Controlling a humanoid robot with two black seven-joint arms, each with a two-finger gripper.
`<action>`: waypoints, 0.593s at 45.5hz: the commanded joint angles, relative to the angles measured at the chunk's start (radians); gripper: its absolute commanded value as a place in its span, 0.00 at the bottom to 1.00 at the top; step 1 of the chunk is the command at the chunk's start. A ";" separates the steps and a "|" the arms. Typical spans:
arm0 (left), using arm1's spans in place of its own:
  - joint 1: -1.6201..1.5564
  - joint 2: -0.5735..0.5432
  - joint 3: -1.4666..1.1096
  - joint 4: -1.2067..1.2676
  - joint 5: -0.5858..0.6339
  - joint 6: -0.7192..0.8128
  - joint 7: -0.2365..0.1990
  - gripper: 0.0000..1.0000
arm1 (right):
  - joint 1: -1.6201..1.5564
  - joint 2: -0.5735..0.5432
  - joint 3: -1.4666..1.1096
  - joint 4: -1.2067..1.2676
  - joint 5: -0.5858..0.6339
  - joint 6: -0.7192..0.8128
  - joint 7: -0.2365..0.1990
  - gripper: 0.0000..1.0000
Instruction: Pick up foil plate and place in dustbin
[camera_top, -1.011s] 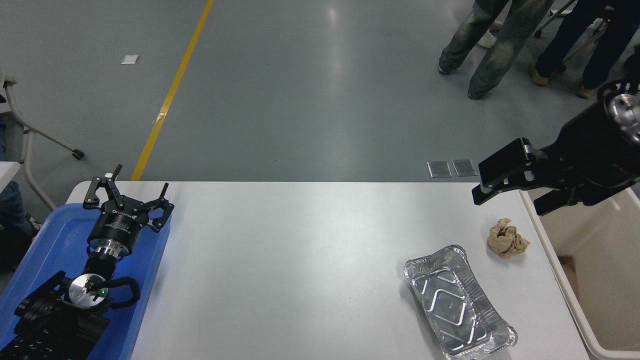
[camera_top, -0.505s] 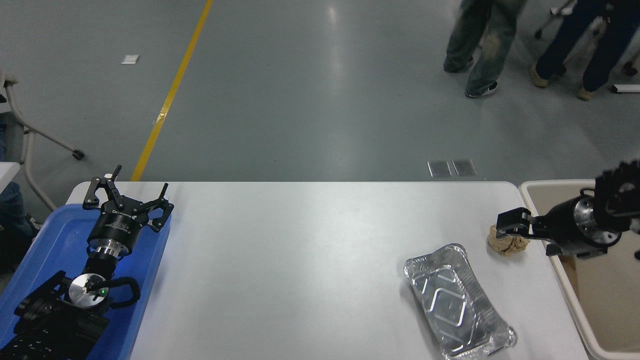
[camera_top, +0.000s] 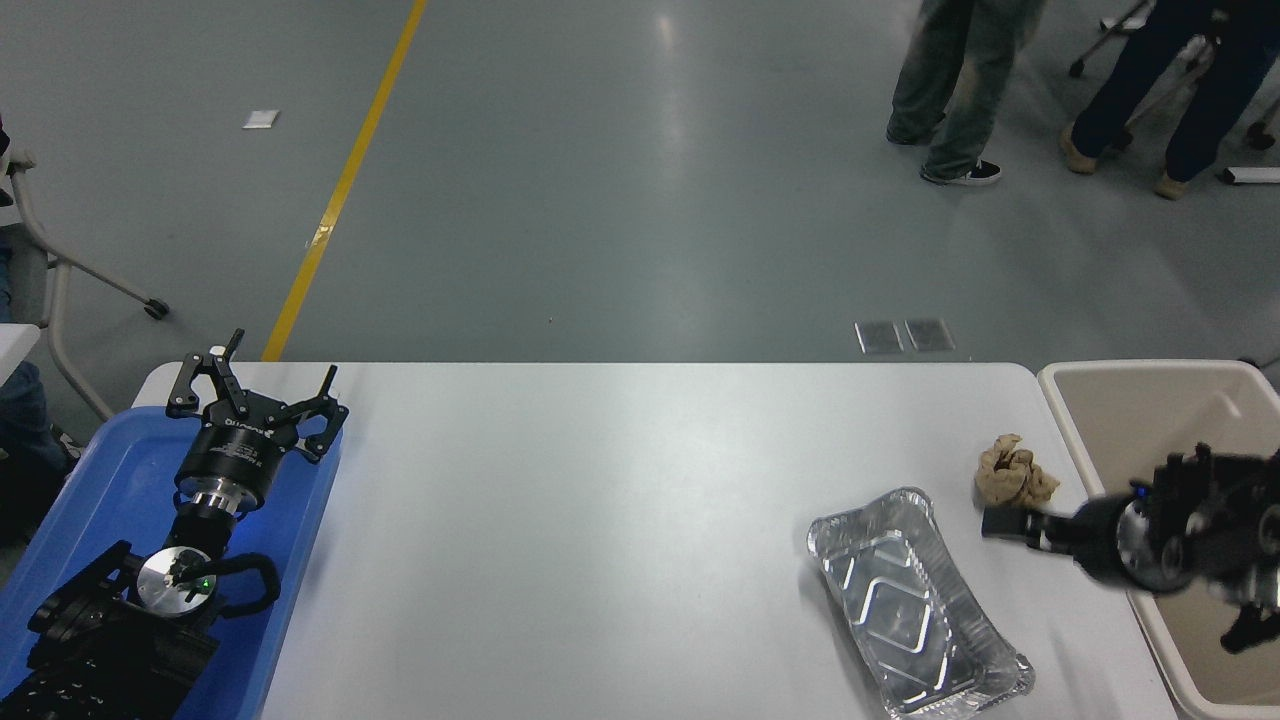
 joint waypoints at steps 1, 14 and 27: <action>0.000 0.000 0.000 0.000 0.000 0.000 0.000 0.99 | -0.104 0.067 0.028 -0.061 -0.015 -0.061 0.022 1.00; 0.000 0.000 0.000 0.000 0.000 0.000 0.000 0.99 | -0.149 0.124 0.027 -0.131 -0.014 -0.063 0.022 0.97; 0.000 0.000 0.000 -0.002 0.000 0.000 0.000 0.99 | -0.166 0.176 0.025 -0.192 -0.015 -0.063 0.022 0.11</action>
